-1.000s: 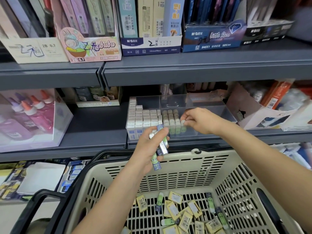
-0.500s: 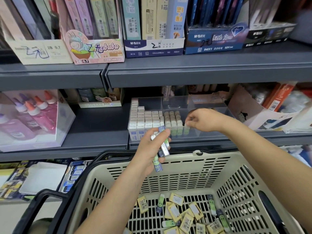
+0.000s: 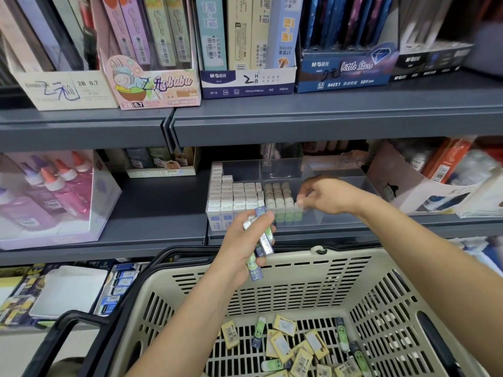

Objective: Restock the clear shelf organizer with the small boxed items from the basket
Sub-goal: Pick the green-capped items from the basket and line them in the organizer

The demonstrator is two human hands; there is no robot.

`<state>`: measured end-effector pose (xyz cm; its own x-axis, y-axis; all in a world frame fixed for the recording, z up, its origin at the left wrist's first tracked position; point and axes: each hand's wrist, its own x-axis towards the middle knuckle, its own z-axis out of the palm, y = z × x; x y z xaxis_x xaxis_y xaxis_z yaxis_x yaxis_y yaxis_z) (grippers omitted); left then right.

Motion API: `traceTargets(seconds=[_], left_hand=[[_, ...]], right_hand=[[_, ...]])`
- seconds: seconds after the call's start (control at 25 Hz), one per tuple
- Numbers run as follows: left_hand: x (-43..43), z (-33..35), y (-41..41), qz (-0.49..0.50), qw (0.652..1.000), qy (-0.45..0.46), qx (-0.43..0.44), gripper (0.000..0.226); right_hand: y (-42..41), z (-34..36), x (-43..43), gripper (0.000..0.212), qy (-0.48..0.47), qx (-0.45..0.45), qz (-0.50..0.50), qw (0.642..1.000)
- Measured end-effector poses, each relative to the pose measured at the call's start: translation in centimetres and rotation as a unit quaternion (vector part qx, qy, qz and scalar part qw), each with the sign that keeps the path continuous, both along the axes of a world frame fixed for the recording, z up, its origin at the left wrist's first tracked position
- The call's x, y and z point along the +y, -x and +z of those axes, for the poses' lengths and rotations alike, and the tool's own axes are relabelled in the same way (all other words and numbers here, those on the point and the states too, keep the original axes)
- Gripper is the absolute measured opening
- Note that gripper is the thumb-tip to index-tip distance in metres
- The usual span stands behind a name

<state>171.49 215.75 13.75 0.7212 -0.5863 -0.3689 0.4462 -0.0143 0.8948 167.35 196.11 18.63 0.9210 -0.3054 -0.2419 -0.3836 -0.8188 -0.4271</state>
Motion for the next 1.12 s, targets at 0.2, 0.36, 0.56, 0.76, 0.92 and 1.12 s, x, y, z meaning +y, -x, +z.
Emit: traceTargets(seconds=[0.2,0.36,0.56,0.76,0.92,1.12], left_hand=[[-0.2,-0.1,0.2,-0.003,1.000,0.004,0.003,0.025],[-0.2,-0.2,0.1,-0.005,1.000,0.001,0.002,0.024],[-0.1,-0.4,0.0,-0.005,1.000,0.000,0.004,0.032],[-0.2,-0.5,-0.1,-0.010,1.000,0.002,0.002,0.024],[-0.2,-0.5,-0.2,-0.010,1.000,0.004,0.004,0.022],[-0.7,-0.2,-0.1,-0.010,1.000,0.003,0.006,0.019]], right_hand=[[0.5,0.4,-0.2,0.019,0.070,-0.016,0.027,0.997],[0.2,0.1,-0.4,0.020,0.089,0.001,0.026,0.996],[-1.0,0.7,-0.3,0.024,0.082,0.066,0.037,0.994],[-1.7,1.7,-0.5,0.024,0.076,0.157,0.099,0.980],[-1.8,1.5,-0.6,0.021,0.045,0.124,0.077,0.988],[-1.8,1.9,-0.3,0.022,0.061,0.154,0.095,0.982]])
